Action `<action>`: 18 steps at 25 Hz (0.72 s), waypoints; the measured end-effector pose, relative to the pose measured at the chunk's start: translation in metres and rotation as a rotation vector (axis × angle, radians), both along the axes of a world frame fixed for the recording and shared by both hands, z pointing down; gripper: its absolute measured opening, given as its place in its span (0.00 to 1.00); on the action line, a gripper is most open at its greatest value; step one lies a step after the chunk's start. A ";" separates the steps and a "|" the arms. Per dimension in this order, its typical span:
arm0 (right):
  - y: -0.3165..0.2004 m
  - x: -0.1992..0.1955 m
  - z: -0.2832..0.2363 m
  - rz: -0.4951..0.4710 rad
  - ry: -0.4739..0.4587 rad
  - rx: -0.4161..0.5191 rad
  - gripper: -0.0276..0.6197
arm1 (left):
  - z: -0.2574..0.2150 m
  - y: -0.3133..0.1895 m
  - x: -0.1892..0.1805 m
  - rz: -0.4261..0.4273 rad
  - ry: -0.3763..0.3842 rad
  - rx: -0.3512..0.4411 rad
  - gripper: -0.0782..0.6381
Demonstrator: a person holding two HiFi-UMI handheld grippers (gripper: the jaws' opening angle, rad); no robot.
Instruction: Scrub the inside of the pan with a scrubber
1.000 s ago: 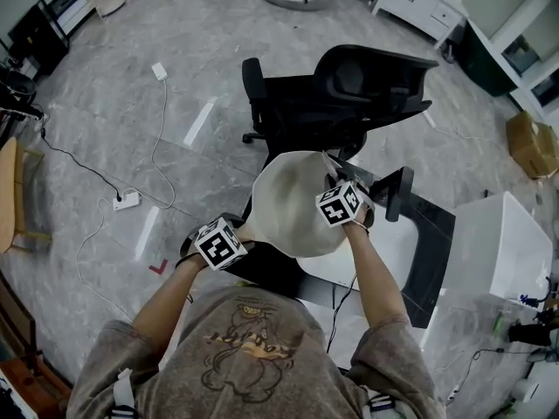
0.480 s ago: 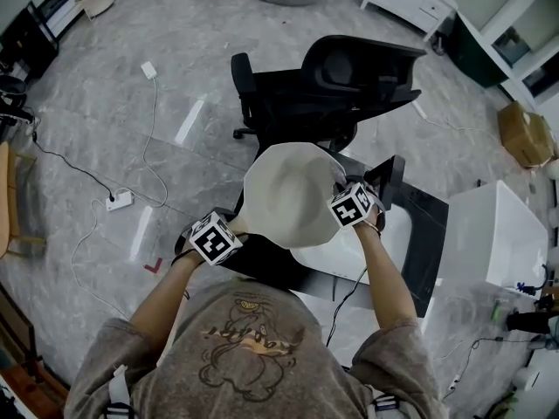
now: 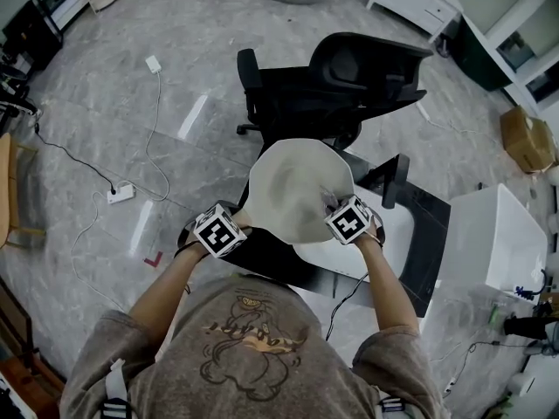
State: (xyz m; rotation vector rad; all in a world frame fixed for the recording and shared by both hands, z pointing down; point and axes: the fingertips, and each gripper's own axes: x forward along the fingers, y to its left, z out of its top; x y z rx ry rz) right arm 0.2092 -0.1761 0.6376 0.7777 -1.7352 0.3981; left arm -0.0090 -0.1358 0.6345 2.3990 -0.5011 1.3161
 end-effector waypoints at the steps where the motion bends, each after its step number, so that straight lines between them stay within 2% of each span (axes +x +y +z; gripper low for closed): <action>1: 0.006 -0.007 0.001 -0.009 -0.017 -0.019 0.17 | 0.000 0.000 0.000 -0.001 0.001 0.001 0.45; 6: 0.035 -0.047 -0.003 -0.094 -0.098 -0.108 0.16 | -0.001 -0.001 -0.002 -0.002 0.001 -0.002 0.45; 12: 0.057 -0.091 -0.006 -0.253 -0.102 -0.152 0.16 | -0.001 0.000 -0.002 -0.001 -0.006 -0.011 0.45; 18: 0.071 -0.123 -0.001 -0.293 -0.151 -0.183 0.16 | -0.002 -0.001 -0.001 0.004 0.001 -0.011 0.45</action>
